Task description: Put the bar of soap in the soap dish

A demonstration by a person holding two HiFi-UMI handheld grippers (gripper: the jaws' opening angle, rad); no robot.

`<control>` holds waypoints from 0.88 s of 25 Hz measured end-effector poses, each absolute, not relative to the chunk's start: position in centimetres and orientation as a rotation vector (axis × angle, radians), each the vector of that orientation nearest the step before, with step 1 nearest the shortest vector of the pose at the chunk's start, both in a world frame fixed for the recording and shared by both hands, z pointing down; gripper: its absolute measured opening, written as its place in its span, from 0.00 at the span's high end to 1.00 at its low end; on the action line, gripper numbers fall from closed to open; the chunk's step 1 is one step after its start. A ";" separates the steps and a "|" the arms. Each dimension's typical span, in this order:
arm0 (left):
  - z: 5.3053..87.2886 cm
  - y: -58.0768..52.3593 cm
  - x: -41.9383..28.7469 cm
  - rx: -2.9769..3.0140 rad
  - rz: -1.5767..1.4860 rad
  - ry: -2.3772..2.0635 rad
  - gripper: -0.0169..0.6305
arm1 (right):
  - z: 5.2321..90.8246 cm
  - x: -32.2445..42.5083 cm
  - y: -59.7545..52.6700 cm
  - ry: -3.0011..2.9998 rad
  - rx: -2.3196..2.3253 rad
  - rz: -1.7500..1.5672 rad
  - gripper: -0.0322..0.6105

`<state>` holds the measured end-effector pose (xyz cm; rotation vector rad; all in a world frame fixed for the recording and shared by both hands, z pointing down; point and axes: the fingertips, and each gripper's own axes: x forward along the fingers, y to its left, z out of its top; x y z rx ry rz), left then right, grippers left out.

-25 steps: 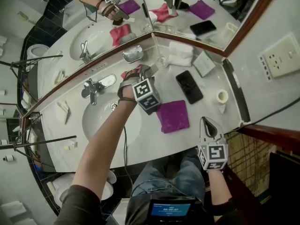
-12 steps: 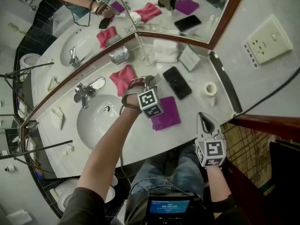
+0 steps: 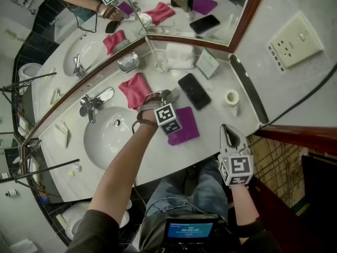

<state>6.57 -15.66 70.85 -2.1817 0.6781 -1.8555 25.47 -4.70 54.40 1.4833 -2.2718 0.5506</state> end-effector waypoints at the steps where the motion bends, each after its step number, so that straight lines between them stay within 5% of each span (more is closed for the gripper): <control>1: 70.8 -15.6 6.5 -2.182 -1.861 0.685 0.68 | 54.3 25.4 -4.7 -2.274 1.482 0.546 0.92; 5: 70.8 -15.5 6.5 -2.185 -1.873 0.696 0.58 | 54.4 25.6 -4.8 -2.279 1.484 0.531 0.92; 22: 64.1 -13.9 8.0 -2.146 -1.779 0.696 0.57 | 51.8 26.0 -3.8 -2.275 1.521 0.500 0.92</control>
